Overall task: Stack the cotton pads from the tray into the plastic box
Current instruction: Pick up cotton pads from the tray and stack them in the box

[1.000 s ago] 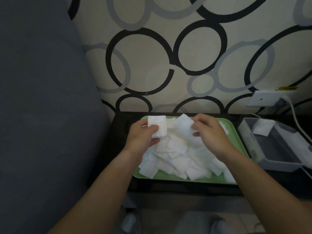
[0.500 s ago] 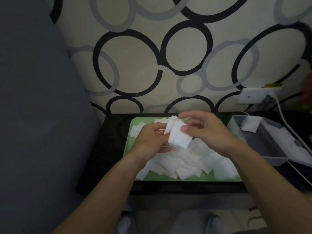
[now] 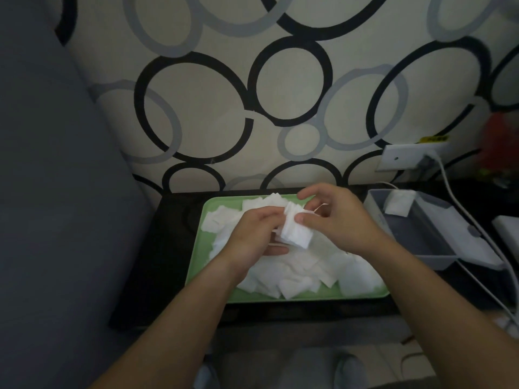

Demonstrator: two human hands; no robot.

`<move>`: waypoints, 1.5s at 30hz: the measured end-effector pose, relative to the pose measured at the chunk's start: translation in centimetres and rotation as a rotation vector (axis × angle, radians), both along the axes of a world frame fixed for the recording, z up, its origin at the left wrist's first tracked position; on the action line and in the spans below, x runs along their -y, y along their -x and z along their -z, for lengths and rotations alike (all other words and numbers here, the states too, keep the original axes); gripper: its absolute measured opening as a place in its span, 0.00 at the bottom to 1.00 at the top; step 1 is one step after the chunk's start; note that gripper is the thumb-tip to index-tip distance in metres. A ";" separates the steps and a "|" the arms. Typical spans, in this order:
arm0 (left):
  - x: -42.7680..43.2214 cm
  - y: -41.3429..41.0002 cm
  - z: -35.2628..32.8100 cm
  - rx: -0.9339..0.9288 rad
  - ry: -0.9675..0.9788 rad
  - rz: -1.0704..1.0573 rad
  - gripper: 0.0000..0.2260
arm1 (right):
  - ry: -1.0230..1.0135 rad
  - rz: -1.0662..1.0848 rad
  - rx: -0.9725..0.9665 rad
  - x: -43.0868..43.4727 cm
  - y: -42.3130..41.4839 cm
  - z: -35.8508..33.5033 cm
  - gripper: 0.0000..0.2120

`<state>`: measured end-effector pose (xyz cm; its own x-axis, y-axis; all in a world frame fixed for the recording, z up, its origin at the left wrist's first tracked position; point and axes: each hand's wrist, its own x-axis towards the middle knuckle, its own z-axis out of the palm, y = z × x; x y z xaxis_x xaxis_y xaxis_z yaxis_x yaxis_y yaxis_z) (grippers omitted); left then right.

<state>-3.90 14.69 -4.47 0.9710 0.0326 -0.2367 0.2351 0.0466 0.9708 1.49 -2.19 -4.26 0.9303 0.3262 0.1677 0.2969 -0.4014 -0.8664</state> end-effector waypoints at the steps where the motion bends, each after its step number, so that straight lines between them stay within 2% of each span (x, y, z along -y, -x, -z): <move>1: 0.3 -0.1 -0.1 -0.014 0.016 -0.006 0.11 | 0.029 0.014 0.028 0.2 0.1 0.0 0.14; 5: 1.3 -0.4 0.3 0.074 -0.032 0.065 0.08 | 0.174 0.042 0.163 1.5 -0.1 -0.5 0.17; 7: 2.2 -0.7 0.5 0.126 -0.045 0.098 0.10 | 0.167 -0.031 0.093 2.7 -0.2 -0.9 0.21; 10: 4.0 -1.4 0.6 0.196 -0.100 0.089 0.10 | 0.158 -0.133 -0.005 4.9 -0.5 -1.6 0.17; 13: 6.5 -2.3 0.7 0.202 -0.094 0.054 0.13 | 0.161 -0.070 -0.044 8.0 -0.9 -3.0 0.13; 17: 9.9 -3.7 1.4 0.223 -0.160 0.027 0.08 | 0.225 0.116 0.004 13.2 -2.6 -4.4 0.10; 20: 12.7 -4.6 2.4 0.235 -0.285 0.131 0.07 | 0.489 0.241 0.004 16.9 -5.1 -4.0 0.09; 23: 14.7 -5.2 3.4 0.214 -0.390 0.219 0.07 | 0.774 0.209 -0.016 18.2 -7.5 -2.6 0.12; 28: 16.8 -6.0 4.2 0.259 -0.544 0.255 0.10 | 1.001 0.156 0.053 18.3 -10.7 0.0 0.14; 35: 17.7 -7.0 4.9 0.255 -0.704 0.264 0.08 | 1.012 0.229 0.055 18.5 -12.7 2.4 0.15; 41: 17.7 -6.9 5.1 0.264 -0.683 0.267 0.08 | 1.030 0.281 0.181 18.3 -12.3 3.0 0.07; 45: 17.4 -6.5 4.8 0.270 -0.646 0.260 0.07 | 1.025 0.271 0.162 18.2 -11.5 2.7 0.10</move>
